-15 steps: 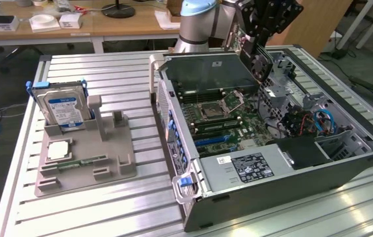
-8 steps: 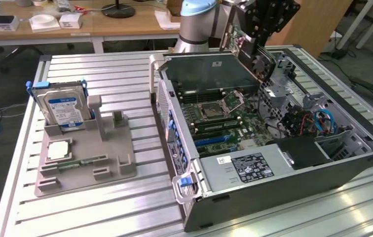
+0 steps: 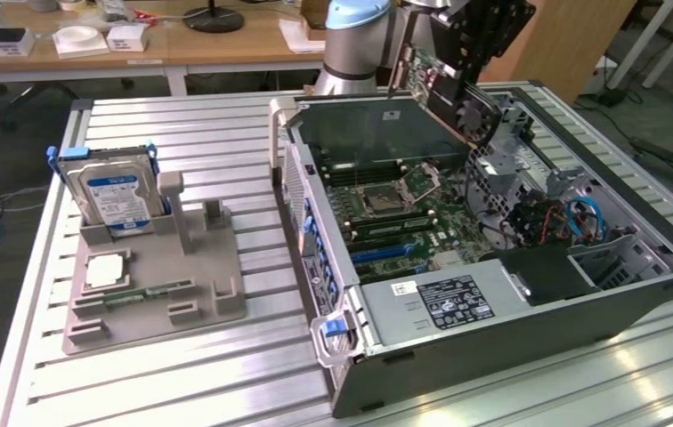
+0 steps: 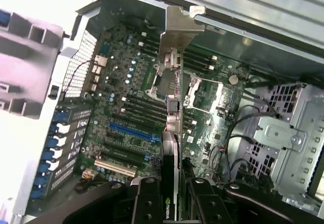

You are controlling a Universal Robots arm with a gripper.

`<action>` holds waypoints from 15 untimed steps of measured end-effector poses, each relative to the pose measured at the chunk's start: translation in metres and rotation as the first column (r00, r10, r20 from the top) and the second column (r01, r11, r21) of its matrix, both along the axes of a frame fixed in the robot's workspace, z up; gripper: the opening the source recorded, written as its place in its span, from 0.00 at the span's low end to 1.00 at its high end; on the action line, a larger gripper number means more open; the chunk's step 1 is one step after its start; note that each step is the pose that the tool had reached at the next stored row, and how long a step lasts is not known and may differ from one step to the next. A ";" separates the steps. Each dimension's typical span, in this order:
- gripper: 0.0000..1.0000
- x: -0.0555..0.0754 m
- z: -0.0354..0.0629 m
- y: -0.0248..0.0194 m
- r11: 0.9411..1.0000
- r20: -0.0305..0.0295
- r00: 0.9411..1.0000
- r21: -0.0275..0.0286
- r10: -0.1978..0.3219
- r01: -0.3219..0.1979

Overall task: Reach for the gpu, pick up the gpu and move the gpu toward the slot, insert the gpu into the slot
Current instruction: 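Insert the gpu into the slot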

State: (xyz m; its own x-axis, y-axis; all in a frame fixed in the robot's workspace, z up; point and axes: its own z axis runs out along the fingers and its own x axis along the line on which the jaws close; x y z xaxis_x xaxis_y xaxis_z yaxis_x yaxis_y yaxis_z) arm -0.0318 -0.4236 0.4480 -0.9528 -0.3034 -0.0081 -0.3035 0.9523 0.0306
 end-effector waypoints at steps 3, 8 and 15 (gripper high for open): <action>0.26 0.000 -0.0003 0.0000 0.999 0.000 0.999 0.000 0.052 -0.052; 0.26 0.000 -0.0007 0.0000 0.990 0.000 0.990 0.000 0.143 -0.143; 0.26 0.000 -0.0014 0.0000 0.964 0.000 0.964 0.000 0.267 -0.267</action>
